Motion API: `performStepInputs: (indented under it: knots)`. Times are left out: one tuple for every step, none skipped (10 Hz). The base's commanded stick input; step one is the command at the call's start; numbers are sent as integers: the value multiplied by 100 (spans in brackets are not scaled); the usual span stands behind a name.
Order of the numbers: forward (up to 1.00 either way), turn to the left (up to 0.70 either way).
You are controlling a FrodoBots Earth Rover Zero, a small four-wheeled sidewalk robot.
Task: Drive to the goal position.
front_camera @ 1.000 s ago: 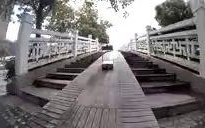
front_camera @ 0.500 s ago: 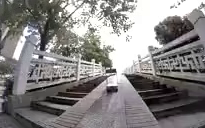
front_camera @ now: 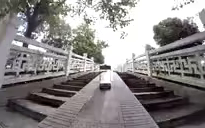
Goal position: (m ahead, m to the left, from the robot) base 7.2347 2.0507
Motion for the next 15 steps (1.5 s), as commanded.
performStepInputs:
  knots:
    - [70, 0]
    - [70, 0]
    - [70, 0]
    - [70, 0]
    - [70, 0]
    - [70, 0]
    - [70, 0]
    - [70, 0]
    - [70, 0]
    - [70, 0]
    - [70, 0]
    - [70, 0]
    - [70, 0]
    - [70, 0]
    - [70, 0]
